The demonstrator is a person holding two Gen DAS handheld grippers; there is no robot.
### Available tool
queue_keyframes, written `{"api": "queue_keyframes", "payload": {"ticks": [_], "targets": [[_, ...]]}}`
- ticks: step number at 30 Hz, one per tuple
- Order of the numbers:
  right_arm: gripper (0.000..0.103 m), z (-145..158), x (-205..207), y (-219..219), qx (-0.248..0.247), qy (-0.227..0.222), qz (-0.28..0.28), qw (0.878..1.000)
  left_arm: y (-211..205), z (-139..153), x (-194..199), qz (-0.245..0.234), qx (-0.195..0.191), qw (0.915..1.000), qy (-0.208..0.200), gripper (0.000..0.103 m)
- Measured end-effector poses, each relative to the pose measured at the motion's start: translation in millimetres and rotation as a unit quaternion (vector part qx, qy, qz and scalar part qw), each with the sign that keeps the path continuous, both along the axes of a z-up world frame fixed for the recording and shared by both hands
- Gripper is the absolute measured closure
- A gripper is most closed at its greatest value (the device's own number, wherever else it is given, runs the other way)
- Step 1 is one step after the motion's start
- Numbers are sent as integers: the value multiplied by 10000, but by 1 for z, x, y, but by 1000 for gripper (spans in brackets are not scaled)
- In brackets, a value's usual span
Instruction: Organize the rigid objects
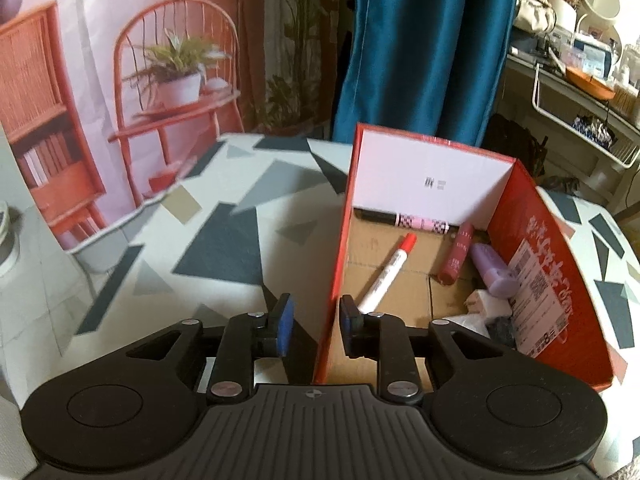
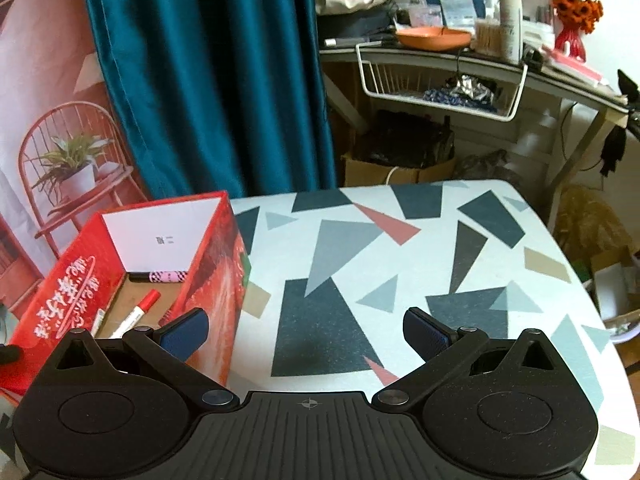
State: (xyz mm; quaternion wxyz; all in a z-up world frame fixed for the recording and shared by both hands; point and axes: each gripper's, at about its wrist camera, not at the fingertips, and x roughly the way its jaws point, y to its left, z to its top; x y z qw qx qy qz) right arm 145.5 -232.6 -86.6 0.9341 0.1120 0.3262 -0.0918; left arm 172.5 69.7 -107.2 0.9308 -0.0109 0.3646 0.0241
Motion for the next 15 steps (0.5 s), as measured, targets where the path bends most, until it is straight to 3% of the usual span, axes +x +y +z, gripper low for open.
{"api": "queue_keyframes", "payload": {"ticks": [6,11,15], "targets": [[0,27,-28,3,30,-301,-14,9995,-11,36,-24,-77,169,9988,-444,42],[0,47,-57,5,38,-569,-87,9983,-25,70,-51,-143,238,9957,-883,6],[0,58,-82,9,7,-721,-50,9974,-34,85,-73,-105,252,9940,-1056,3]]}}
